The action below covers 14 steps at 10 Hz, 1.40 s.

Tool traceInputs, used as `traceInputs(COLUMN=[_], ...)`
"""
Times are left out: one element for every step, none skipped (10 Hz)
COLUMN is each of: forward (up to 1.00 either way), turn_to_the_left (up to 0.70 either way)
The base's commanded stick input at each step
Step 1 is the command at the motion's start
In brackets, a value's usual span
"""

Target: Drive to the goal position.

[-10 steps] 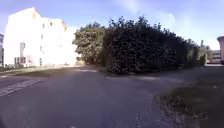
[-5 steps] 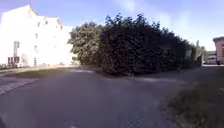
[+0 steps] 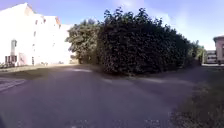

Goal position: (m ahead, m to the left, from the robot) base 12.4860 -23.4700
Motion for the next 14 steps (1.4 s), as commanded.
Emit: traceInputs(forward=[0.7, 0.7, 0.7, 0.7, 0.7, 0.7, 0.7, 0.04, 0.0, 0.0, 0.0, 0.0, 0.0, 0.0], turn_to_the_left=[-0.14, -0.14, -0.14, -0.14, -0.14, -0.14, -0.14, -0.66, -0.7, -0.7, -0.7, -0.7, -0.7, -0.7])
